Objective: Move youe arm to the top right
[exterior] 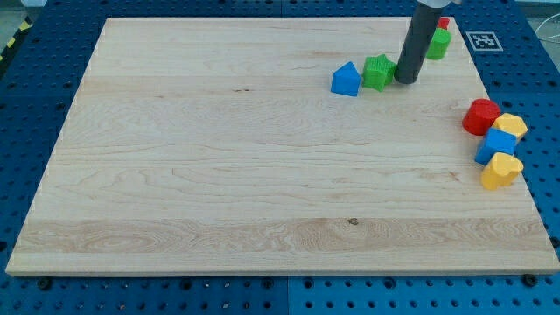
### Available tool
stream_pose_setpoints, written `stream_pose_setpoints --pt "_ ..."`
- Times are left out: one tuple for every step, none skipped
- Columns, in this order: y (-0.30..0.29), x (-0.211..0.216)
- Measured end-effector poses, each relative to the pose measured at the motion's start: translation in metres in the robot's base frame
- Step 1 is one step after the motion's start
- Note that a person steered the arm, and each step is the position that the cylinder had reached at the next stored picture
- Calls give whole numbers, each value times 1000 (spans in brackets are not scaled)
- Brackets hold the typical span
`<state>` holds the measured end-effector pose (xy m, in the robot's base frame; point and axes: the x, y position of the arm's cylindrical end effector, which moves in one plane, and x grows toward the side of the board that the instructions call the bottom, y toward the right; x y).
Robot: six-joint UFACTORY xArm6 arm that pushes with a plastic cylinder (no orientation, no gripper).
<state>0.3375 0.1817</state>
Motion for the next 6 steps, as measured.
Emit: stream_pose_setpoints --pt "6 -13" --pt "26 -23" --pt "40 -23" --pt "40 -23" --pt "34 -38" --pt "11 -77"
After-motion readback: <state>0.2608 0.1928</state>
